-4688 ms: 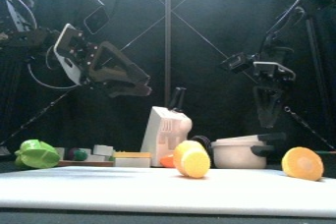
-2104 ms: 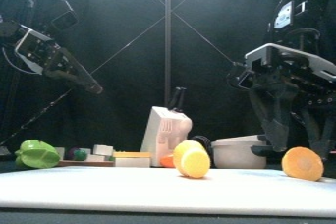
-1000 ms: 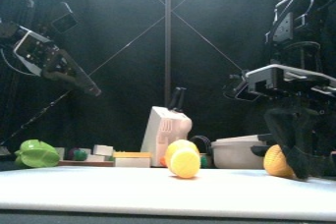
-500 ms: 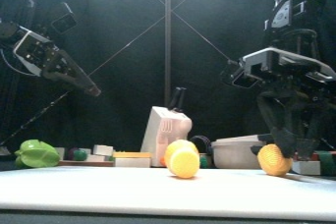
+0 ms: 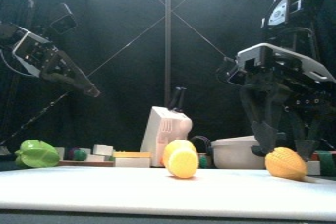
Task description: Grab corn top
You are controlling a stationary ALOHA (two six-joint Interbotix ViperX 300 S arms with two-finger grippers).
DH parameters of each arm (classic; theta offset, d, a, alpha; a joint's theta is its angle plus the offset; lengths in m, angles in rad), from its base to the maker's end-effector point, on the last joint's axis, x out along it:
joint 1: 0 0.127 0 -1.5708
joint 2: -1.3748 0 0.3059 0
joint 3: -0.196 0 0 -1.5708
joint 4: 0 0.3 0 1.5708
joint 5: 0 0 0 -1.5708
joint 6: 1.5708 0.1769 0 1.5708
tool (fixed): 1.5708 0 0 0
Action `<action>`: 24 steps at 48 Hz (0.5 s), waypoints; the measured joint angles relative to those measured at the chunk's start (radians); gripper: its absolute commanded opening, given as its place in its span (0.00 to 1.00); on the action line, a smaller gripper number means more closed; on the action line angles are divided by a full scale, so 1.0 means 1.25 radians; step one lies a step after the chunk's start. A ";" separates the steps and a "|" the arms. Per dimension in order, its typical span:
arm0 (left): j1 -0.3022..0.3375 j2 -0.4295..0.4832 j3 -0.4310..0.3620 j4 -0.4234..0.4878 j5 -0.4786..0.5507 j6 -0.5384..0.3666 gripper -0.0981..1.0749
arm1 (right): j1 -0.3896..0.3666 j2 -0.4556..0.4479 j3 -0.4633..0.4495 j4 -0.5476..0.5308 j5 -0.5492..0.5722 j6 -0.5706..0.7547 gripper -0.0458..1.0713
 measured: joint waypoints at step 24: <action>0.000 0.001 0.002 0.000 0.000 0.000 0.83 | 0.000 0.028 -0.011 -0.004 0.010 -0.005 0.81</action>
